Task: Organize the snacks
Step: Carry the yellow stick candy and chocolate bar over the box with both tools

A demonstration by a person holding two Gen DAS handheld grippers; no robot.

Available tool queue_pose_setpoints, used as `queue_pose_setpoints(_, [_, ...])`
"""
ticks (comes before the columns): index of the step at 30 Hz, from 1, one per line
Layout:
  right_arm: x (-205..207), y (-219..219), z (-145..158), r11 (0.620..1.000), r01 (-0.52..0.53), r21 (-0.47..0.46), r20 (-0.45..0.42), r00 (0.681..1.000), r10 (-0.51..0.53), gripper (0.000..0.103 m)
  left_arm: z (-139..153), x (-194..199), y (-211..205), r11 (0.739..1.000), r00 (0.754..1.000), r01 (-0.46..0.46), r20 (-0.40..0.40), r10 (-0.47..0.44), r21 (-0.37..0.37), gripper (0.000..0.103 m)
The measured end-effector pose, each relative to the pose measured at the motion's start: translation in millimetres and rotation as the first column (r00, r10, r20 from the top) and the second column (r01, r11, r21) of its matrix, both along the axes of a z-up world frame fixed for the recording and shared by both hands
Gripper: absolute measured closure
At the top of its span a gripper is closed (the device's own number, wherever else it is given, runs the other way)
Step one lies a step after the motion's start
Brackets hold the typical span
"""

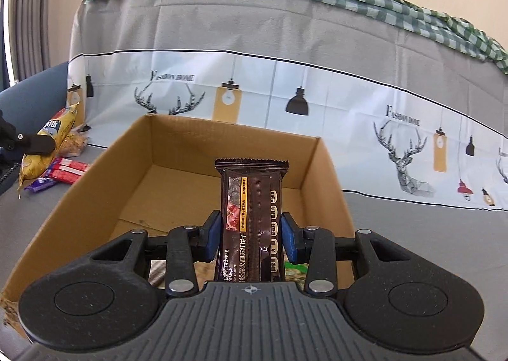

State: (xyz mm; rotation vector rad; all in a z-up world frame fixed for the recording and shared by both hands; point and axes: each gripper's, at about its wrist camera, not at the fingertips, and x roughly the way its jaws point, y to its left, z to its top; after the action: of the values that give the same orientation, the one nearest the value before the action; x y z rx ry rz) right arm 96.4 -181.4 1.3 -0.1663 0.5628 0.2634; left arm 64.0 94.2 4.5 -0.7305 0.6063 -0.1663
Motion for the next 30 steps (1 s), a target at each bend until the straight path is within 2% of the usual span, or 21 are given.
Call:
queue_pose_setpoints(6, [2.5,-7.8,2.2,0.999,0.043,0.020,0.018,0.999,-0.044,0.062,-2.9,3.1,-23.0,0.999,0.999,0.043,0.016,-0.043,0.029,0.088])
queue_pose_setpoints(15, [2.5,-4.5,0.3,0.999,0.051,0.006,0.027,0.998,-0.051,0.062,-8.6,7.9,-29.7,0.998,0.997,0.069,0.022,-0.070,0.011,0.088])
queue_pose_setpoints(30, [3.8,-1.7,-1.7,0.999,0.043,-0.007,0.029,0.999,-0.043,0.062,-9.4,13.4,-48.8,0.992,0.993,0.117,0.031,-0.118,0.039,0.088])
